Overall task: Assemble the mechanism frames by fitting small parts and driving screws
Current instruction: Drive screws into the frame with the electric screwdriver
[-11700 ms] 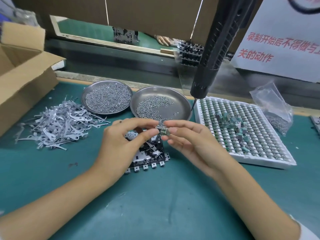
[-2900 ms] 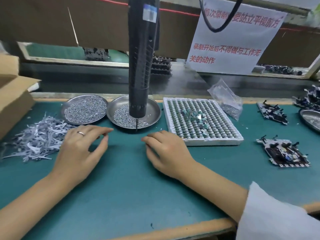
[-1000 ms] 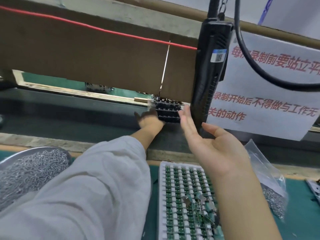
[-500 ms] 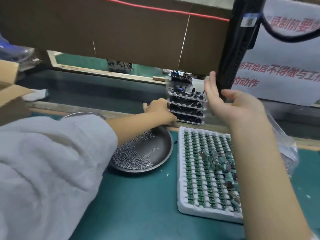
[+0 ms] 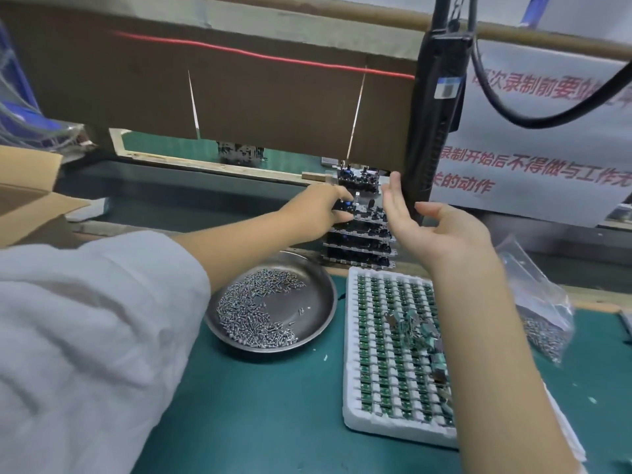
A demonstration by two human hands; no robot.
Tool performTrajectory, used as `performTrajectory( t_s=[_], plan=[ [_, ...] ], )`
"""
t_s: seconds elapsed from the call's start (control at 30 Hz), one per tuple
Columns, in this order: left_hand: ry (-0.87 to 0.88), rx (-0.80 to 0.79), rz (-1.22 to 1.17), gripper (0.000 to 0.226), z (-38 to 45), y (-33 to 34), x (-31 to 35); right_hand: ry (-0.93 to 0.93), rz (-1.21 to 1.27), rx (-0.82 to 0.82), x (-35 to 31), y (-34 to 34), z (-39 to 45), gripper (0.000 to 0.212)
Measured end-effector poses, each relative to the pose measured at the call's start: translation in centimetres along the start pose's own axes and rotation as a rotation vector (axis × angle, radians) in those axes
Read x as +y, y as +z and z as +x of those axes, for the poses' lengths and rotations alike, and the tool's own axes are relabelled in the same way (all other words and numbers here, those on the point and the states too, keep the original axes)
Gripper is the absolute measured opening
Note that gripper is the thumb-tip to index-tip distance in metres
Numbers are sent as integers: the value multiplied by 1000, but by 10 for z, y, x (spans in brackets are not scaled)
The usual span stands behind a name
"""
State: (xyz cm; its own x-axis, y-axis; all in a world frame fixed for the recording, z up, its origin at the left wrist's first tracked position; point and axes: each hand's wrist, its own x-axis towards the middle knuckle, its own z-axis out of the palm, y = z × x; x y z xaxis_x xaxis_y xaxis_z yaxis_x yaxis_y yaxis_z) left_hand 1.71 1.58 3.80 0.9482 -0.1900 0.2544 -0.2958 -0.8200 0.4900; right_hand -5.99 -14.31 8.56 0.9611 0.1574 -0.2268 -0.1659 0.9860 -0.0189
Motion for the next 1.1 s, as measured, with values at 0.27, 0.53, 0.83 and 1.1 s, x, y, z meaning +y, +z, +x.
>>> performTrajectory(
  t_s=[0.27,0.53,0.83,1.1],
  plan=[
    [-63,233,-14,38,2,4,11,32,-33,-15,-1,-1,3,25],
    [-180,482,-83,27,-76,-43,-10,43,-111,-47,9,-4,1,25],
    [200,423,177,31,-262,-58,-45,182,-529,-5,33,-23,-10,22],
    [606,213,374,33,-318,-32,-67,230,-826,-42,56,-48,-41,18]
  ],
)
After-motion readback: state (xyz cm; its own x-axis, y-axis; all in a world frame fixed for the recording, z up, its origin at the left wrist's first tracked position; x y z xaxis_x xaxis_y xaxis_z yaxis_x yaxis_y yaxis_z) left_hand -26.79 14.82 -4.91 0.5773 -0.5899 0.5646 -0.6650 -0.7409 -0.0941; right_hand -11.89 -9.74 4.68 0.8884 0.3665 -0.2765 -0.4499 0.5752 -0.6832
